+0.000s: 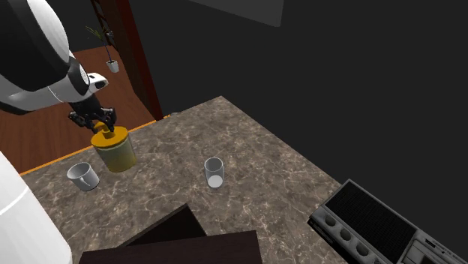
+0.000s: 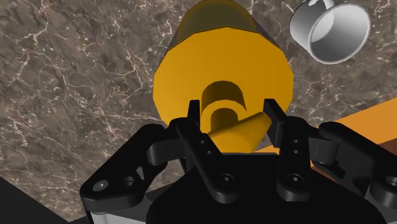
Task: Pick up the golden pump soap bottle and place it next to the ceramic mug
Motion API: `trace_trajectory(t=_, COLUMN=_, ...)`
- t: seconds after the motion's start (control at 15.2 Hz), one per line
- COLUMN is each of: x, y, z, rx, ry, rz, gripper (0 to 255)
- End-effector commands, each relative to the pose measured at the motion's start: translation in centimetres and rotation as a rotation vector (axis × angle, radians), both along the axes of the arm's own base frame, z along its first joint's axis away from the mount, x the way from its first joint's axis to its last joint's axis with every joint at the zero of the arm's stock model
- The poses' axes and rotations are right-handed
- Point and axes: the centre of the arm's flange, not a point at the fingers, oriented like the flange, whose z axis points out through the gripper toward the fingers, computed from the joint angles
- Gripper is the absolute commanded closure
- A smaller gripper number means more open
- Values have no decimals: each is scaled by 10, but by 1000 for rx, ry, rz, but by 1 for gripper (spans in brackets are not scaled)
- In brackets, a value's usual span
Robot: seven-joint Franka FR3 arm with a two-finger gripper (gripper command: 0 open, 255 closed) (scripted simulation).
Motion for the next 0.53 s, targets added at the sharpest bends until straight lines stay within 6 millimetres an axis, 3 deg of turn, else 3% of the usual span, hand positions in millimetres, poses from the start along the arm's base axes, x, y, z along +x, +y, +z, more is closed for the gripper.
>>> trace_trajectory(t=0.0, x=0, y=0, z=-11, rx=1, ry=-1, rz=0, gripper=255)
trace_trajectory(t=0.46, x=-1, y=0, z=-48, rx=1, ry=-1, rz=0, gripper=255)
